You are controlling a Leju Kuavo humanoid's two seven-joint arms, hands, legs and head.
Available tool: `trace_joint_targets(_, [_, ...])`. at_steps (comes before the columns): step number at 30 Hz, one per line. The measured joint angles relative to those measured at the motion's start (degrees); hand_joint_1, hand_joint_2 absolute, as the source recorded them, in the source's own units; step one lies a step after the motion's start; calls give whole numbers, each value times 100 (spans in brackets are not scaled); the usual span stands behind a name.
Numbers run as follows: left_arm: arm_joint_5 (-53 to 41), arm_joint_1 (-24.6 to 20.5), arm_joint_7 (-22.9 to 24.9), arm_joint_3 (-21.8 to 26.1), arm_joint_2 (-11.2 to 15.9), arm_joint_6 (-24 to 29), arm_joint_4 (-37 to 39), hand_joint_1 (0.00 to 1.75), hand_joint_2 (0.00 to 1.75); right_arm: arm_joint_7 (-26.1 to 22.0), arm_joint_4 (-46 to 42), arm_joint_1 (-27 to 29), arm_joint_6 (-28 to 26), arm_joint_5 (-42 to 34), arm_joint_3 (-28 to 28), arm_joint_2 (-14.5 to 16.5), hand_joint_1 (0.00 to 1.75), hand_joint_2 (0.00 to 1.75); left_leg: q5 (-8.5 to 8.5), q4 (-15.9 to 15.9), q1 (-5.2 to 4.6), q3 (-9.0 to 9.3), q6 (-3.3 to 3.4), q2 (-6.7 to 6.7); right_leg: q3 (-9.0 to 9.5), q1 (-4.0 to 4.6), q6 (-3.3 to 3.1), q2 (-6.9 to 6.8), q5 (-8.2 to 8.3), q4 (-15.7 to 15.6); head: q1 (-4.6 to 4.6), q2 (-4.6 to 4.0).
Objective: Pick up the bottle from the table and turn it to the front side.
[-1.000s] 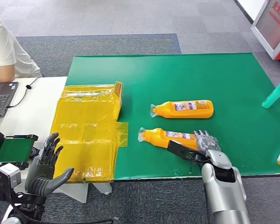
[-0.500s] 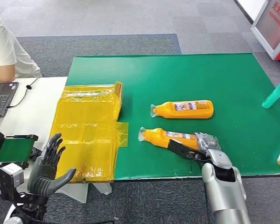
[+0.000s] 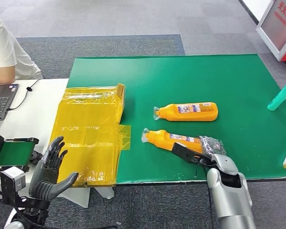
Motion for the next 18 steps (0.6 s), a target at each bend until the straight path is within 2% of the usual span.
trace_joint_targets(4, [1,31,0,2,-2,5,-1,0,175,-485,-209,216,-206,-655,-47,68,175,175,-1,0,0,-3,-1,0,-2,0,0,1,1,0,-1,0])
trace_joint_targets(9, [49,108,-49,3,-34,3,-16,0,175,-1235,-909,824,-313,-2438,26,269,175,175,1,0,1,-28,-2,-1,-24,3,-1,-3,-1,1,-2,0])
trace_joint_targets(13, [131,94,-71,-57,-85,51,-76,0,175,-1440,-1462,1152,-366,-3674,307,309,175,175,0,0,1,-38,-1,0,-34,1,0,-1,-1,1,-1,0])
trace_joint_targets(18, [287,9,-69,-306,-99,277,-151,0,175,-1545,-2071,1360,-477,-4317,771,320,175,175,0,0,0,-44,0,-1,-40,0,0,-1,0,1,0,0])
